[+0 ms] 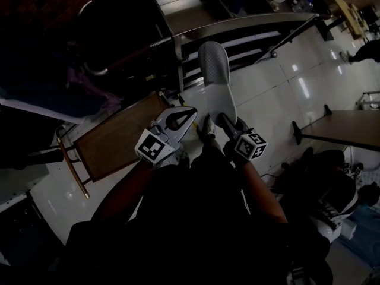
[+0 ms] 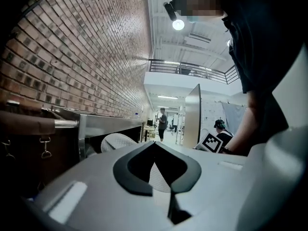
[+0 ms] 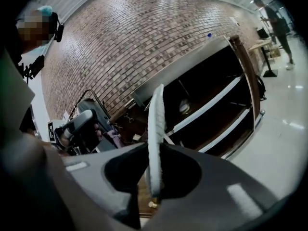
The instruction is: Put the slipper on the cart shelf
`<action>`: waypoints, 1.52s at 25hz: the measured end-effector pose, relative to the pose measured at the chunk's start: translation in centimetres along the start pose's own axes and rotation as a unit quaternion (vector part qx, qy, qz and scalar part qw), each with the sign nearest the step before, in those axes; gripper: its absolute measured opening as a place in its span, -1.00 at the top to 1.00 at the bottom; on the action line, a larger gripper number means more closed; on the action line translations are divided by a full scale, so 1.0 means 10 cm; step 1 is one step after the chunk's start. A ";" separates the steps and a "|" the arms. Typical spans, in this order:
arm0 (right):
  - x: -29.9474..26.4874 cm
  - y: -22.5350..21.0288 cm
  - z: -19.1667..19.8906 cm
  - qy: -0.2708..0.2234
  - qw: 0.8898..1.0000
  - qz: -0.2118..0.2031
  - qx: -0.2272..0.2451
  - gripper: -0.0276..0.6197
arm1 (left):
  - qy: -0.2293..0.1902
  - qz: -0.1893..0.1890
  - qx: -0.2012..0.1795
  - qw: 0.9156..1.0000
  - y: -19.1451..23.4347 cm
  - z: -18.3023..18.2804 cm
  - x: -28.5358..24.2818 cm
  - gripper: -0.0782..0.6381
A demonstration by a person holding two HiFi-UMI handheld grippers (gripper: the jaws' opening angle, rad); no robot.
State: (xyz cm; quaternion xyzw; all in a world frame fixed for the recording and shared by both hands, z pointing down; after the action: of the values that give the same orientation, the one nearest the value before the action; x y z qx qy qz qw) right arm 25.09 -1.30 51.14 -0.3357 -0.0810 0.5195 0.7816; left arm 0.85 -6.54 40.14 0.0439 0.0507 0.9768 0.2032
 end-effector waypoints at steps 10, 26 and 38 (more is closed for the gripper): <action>-1.12 -0.61 -0.29 0.065 0.992 -0.081 -0.067 0.72 | 0.022 -0.044 -0.009 0.999 0.54 0.12 -0.79 0.77; -2.55 -1.28 -0.15 0.136 0.971 -0.085 -0.177 0.72 | 0.051 -0.091 0.021 0.994 0.98 0.50 -1.23 0.77; -3.11 -1.40 -0.18 0.141 0.967 -0.054 -0.205 0.71 | 0.057 -0.130 0.032 0.989 1.16 0.58 -1.06 0.77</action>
State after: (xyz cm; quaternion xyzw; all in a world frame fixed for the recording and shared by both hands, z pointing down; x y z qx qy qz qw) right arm 22.66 -32.32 65.17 -0.5540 -0.0928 0.3965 0.7262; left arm 6.58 -20.87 46.55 -0.0122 0.0984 0.9408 0.3241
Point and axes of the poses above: the fingertips, and each gripper's own axes: x backward along the fingers, y to its left, z out of its underside, the point moved 9 cm from there along x, backward along the fingers, and after that the axes turned 8 degrees about -y, right-handed, at the moved point
